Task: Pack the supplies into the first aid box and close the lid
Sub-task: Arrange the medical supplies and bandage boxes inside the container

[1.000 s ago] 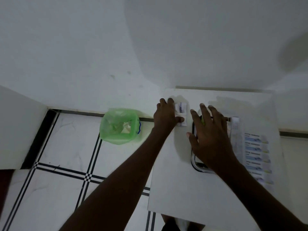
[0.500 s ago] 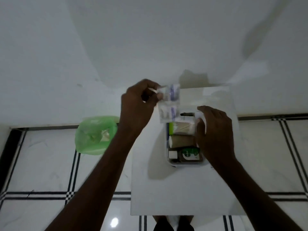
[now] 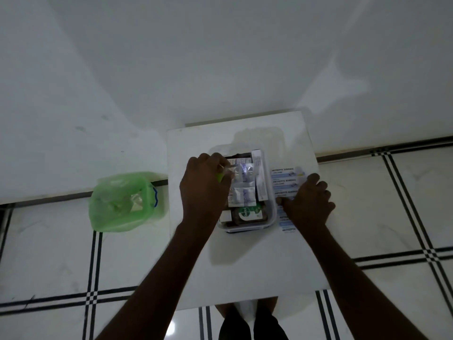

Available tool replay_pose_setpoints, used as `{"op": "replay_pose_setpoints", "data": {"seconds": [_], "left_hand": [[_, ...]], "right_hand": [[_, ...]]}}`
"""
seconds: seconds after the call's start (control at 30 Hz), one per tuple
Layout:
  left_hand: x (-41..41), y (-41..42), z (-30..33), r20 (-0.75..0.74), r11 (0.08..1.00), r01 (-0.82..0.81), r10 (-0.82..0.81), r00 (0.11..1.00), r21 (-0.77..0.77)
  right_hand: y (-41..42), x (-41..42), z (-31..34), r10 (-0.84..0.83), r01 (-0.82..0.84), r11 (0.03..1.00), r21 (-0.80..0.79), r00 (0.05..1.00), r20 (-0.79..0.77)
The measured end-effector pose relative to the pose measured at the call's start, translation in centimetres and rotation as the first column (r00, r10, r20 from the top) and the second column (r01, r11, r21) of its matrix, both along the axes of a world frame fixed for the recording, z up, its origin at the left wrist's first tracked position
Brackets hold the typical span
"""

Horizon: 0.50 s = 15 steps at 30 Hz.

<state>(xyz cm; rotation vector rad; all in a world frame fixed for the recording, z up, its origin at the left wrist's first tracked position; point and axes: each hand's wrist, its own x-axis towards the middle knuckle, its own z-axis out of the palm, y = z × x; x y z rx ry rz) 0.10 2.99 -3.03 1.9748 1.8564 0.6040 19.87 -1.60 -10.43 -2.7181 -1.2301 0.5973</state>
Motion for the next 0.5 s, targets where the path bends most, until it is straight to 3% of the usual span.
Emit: {"op": "replay_pose_setpoints", "data": {"seconds": [0.1, 0.27, 0.37, 0.5], "left_hand": [[-0.3, -0.6, -0.2, 0.006, 1.000, -0.002, 0.002, 1.000, 0.014], [-0.7, -1.2, -0.2, 0.086, 0.999, -0.018, 0.015, 0.996, 0.038], [-1.1, -1.4, -0.5, 0.147, 0.999, -0.044, 0.039, 0.988, 0.032], [-1.7, -1.5, -0.5, 0.197, 0.997, -0.065, 0.056, 0.979, 0.041]], "right_hand": [[0.3, 0.6, -0.4, -0.073, 0.088, 0.987, 0.134, 0.991, -0.109], [0.7, 2.0, 1.0, -0.056, 0.124, 0.929, 0.349, 0.978, -0.199], [2.3, 2.8, 4.7, 0.038, 0.072, 0.848, 0.524, 0.980, -0.195], [3.7, 2.2, 10.8, 0.189, 0.030, 0.808, 0.588, 0.933, -0.307]]}}
